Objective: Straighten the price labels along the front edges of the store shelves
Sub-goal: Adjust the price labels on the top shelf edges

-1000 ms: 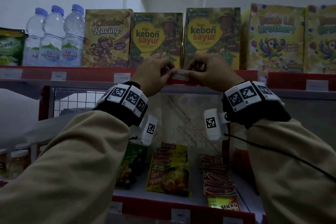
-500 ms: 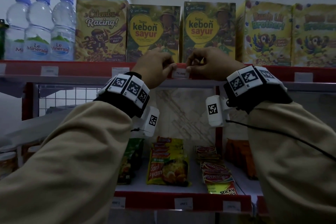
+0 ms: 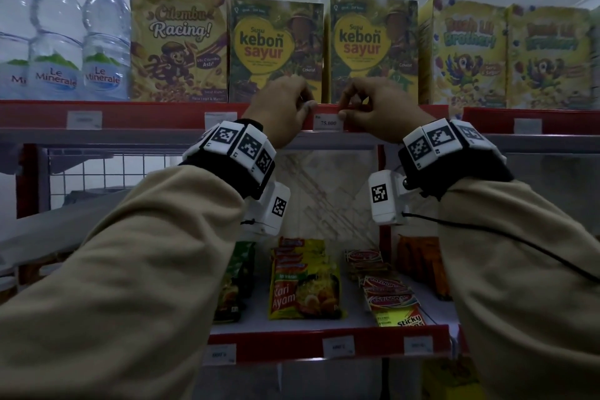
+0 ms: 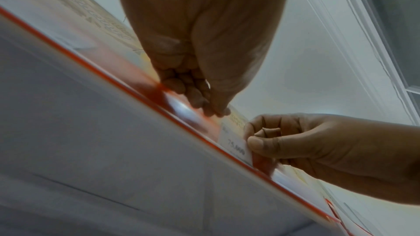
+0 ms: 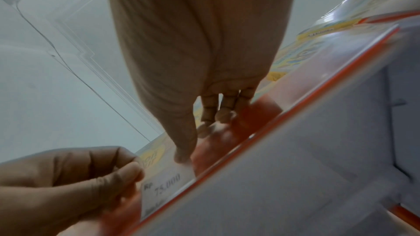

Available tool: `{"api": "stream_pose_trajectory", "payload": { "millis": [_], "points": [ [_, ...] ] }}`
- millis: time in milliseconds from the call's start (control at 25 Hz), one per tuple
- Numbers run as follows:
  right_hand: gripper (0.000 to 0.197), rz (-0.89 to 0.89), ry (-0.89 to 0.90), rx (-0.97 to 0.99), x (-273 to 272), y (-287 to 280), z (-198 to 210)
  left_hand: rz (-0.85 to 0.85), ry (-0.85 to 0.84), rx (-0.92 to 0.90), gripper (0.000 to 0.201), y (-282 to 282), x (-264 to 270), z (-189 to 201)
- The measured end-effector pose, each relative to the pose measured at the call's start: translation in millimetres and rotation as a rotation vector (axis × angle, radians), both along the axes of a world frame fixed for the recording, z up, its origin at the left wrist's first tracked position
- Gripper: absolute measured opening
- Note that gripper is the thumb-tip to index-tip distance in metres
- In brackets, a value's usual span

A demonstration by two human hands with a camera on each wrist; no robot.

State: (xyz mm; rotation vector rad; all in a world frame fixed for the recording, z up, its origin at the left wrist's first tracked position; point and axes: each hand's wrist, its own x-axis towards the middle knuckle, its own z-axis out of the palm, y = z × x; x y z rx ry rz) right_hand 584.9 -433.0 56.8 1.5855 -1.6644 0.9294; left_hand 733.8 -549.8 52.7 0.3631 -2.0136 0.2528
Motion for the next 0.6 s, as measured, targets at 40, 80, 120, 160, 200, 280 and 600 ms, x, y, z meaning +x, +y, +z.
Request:
{"api": "stream_pose_trajectory", "payload": {
  "millis": [40,80,120,160,200,280,600],
  "points": [
    [0.016,-0.031,0.014,-0.018,0.9,-1.2,-1.8,-0.001,-0.003,-0.005,0.012,-0.3,0.6,-0.1],
    [0.021,-0.068,0.029,-0.028,1.8,-2.2,-3.1,-0.004,-0.01,-0.014,0.012,-0.3,0.8,-0.9],
    [0.027,-0.109,0.048,-0.03,4.1,-4.0,-4.0,-0.002,-0.016,-0.027,0.012,-0.1,1.6,-2.2],
    [0.03,-0.147,0.066,-0.032,7.1,-6.0,-5.0,0.013,-0.019,-0.049,0.013,-0.2,3.1,-3.9],
    [0.032,-0.174,0.078,-0.037,11.6,-9.0,-5.5,0.044,-0.015,-0.075,0.016,-1.4,6.2,-5.6],
    [0.03,-0.189,0.08,-0.049,22.6,-16.0,-5.7,0.107,0.005,-0.101,0.021,-5.5,16.6,-8.7],
    [0.029,-0.075,0.114,0.012,74.6,-53.0,-2.0,0.276,-0.022,-0.114,0.023,-27.2,83.3,-16.9]
  ]
}}
